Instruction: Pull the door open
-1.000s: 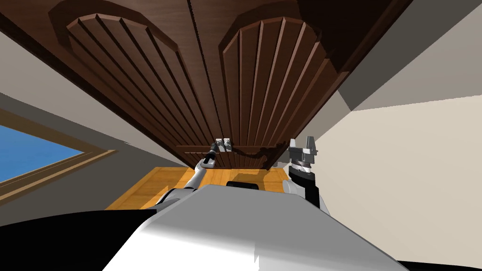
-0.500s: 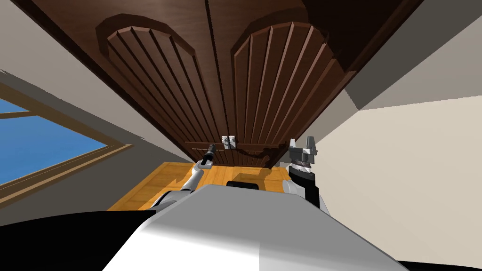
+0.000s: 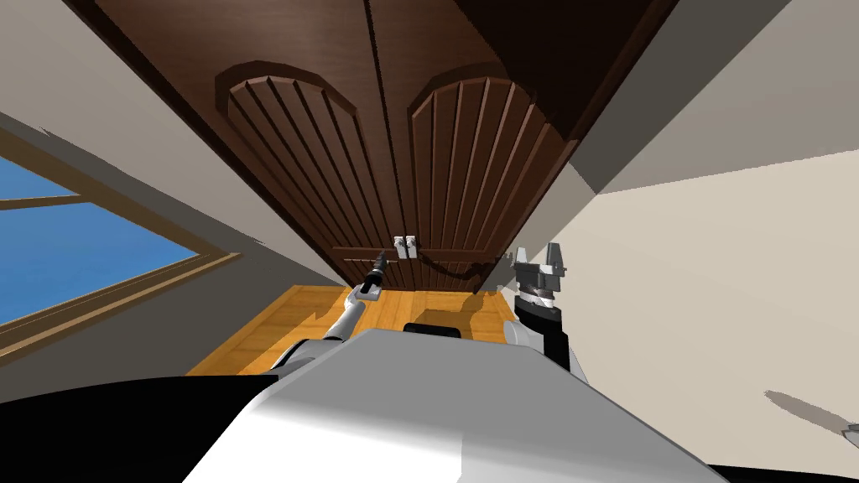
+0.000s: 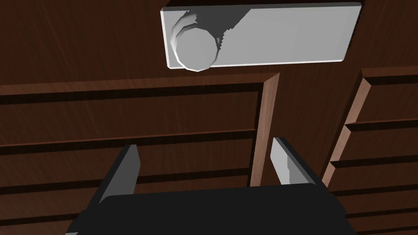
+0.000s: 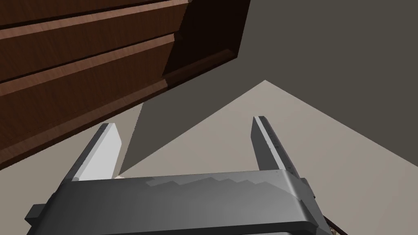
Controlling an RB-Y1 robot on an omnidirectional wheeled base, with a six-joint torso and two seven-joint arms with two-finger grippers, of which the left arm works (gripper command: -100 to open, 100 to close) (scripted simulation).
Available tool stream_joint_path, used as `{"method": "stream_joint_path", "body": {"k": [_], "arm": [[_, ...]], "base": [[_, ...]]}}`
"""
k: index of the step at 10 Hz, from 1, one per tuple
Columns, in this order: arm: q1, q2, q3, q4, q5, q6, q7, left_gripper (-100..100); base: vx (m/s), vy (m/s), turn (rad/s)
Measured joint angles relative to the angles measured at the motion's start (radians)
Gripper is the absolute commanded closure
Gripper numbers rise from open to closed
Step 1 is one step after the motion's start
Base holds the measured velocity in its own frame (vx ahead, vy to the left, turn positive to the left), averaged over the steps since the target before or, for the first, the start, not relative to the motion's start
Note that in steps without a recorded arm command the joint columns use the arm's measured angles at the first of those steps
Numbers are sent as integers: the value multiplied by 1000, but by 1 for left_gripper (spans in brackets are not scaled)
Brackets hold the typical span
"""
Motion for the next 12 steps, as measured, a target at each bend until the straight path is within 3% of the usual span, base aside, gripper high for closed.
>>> {"method": "stream_joint_path", "body": {"k": [2,4,6,9,12], "arm": [[15,4,15,-11,1,11,-4,-100],[29,41,40,9,10,14,2,-100],[30,49,66,39,12,9,-9,-100],[20,45,73,46,12,10,-17,-100],[0,16,51,27,7,8,-22,-100]], "base": [[-36,68,183],[31,92,143],[136,60,7],[166,-33,-72],[211,-129,-178]]}}
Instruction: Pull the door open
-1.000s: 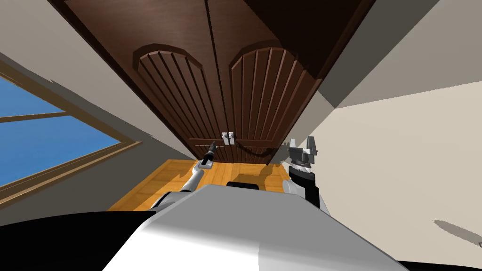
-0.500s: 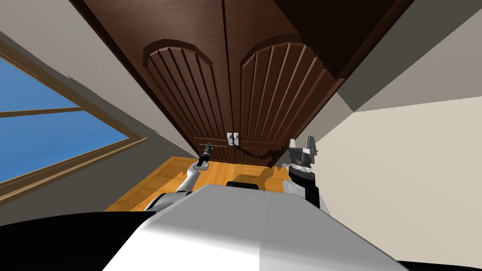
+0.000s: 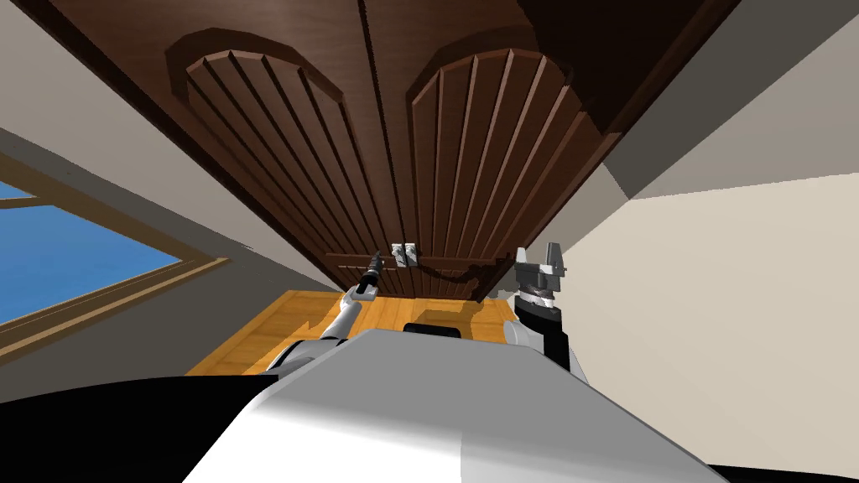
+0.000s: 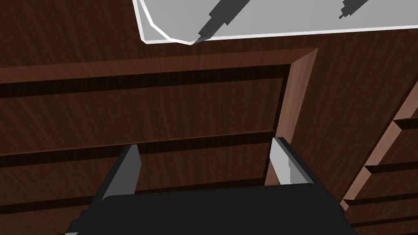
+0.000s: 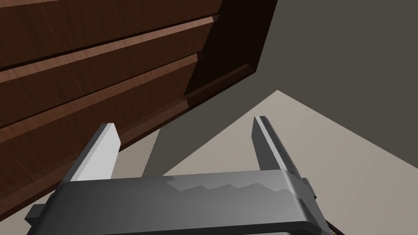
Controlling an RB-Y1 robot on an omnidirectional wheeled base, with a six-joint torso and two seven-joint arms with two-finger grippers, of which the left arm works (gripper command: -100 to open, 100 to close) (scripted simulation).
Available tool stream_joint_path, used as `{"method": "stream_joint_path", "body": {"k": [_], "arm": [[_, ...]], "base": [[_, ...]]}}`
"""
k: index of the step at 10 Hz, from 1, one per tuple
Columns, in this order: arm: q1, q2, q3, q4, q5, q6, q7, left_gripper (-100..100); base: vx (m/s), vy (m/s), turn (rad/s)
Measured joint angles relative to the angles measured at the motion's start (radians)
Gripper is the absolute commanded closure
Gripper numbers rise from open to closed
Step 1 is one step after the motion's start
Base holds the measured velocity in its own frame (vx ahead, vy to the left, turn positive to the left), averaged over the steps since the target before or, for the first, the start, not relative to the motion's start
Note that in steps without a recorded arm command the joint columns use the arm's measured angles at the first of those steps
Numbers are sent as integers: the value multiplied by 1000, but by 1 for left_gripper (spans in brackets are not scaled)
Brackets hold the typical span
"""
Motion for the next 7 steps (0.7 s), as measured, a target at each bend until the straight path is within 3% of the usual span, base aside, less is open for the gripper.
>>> {"method": "stream_joint_path", "body": {"k": [1,2,7], "arm": [[-23,-23,-10,-4,-5,5,-8,-100],[-27,-26,-12,-4,-5,5,-10,100],[-23,-23,-10,-4,-5,5,-8,100]], "base": [[88,-84,-44],[-9,12,46],[-18,17,1]]}}
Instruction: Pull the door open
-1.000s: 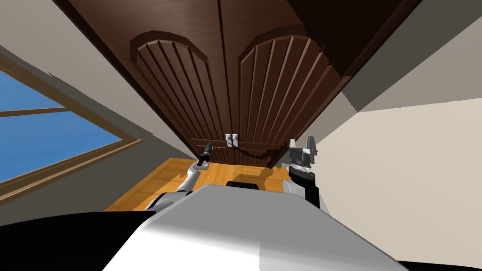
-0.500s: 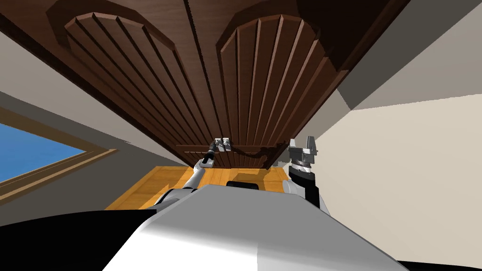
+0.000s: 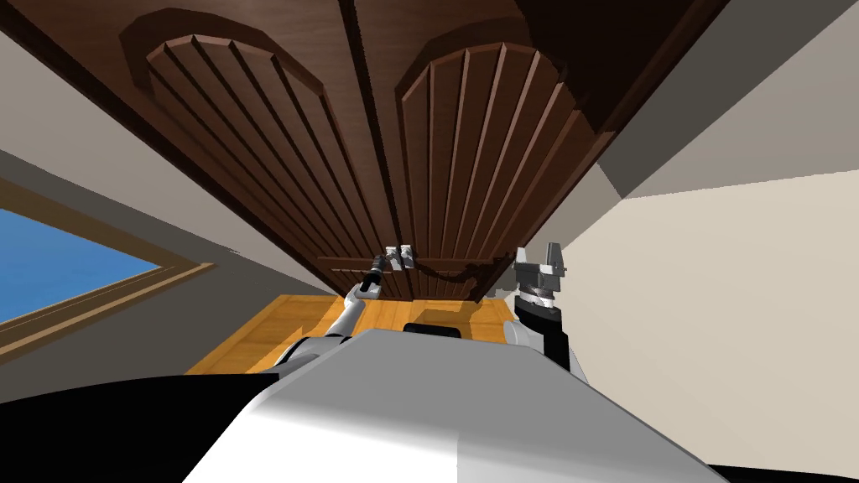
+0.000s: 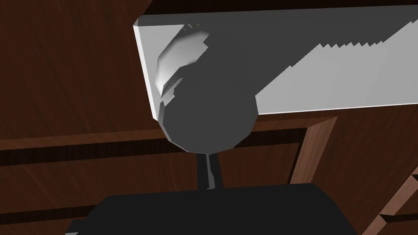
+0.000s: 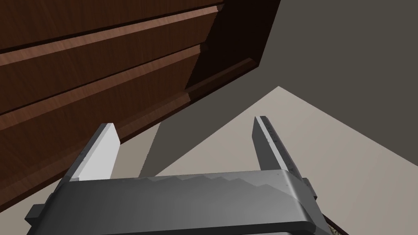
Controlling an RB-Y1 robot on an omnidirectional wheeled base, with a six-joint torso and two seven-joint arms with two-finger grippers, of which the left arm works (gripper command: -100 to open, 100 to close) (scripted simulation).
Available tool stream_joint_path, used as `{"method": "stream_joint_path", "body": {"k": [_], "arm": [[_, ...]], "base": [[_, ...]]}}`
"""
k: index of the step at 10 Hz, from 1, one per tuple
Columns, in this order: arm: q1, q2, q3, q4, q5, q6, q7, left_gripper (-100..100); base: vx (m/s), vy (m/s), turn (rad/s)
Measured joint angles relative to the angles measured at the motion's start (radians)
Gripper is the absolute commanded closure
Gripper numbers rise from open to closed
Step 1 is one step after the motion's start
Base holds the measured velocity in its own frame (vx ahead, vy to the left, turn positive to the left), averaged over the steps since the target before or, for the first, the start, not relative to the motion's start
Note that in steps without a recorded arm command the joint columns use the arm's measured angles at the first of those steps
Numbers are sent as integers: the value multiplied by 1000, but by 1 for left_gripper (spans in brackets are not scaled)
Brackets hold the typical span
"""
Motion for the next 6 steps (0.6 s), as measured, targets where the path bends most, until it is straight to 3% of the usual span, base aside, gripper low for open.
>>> {"method": "stream_joint_path", "body": {"k": [1,2,4,6], "arm": [[0,0,0,0,0,0,0,-100],[8,13,6,6,2,-2,4,-100],[22,20,14,2,3,2,5,-100],[29,22,7,-5,2,1,11,-100]], "base": [[-157,78,167],[-210,110,112],[-175,83,22],[-189,-14,-47]]}}
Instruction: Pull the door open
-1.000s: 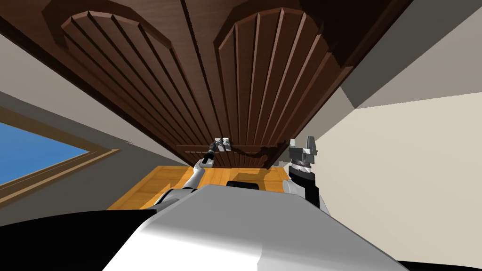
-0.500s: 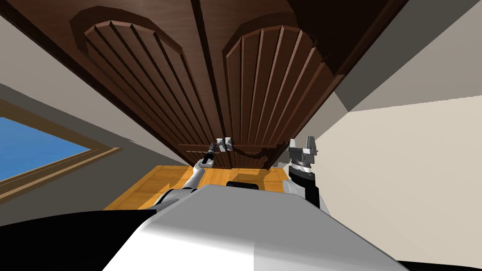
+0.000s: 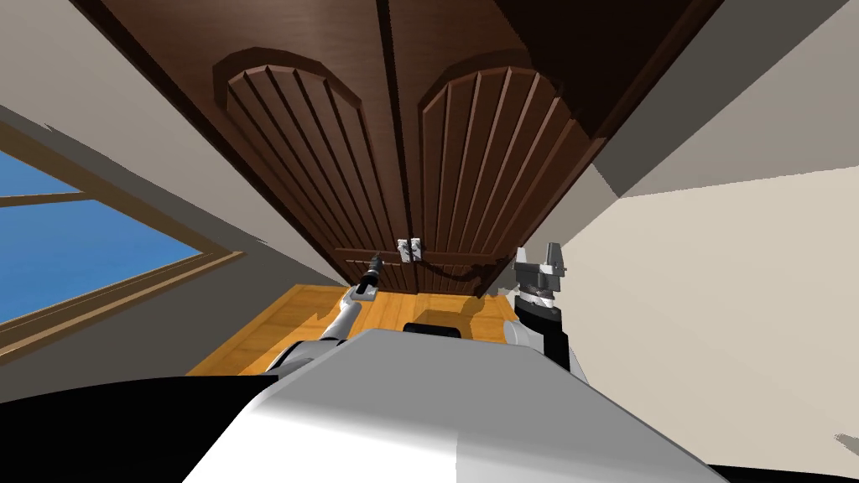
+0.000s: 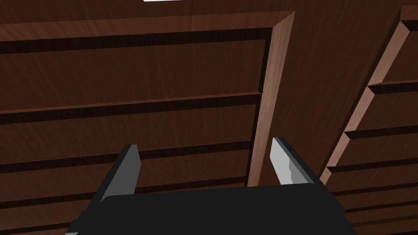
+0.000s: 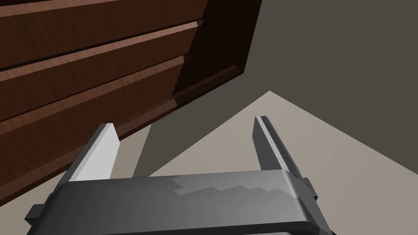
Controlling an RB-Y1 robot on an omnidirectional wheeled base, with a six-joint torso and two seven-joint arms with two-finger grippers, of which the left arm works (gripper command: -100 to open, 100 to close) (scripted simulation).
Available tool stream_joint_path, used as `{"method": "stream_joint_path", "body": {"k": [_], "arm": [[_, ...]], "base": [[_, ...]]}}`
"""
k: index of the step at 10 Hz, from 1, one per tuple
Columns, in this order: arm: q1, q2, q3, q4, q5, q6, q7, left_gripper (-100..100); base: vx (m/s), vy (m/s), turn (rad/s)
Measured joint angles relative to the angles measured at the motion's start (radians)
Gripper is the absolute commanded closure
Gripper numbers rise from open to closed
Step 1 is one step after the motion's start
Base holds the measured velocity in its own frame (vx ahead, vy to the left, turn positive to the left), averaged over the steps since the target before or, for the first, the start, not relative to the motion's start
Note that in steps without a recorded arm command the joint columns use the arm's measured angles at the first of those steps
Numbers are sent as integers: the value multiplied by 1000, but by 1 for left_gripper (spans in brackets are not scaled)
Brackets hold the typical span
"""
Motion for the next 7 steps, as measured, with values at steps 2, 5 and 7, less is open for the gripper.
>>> {"method": "stream_joint_path", "body": {"k": [2,5,7], "arm": [[-5,-12,-22,0,-5,-16,6,-100],[-21,-27,-61,-15,-10,-23,21,-100],[-1,-17,-49,-20,-7,-19,21,-100]], "base": [[-166,-52,-114],[-102,-82,-62],[3,91,225]]}}
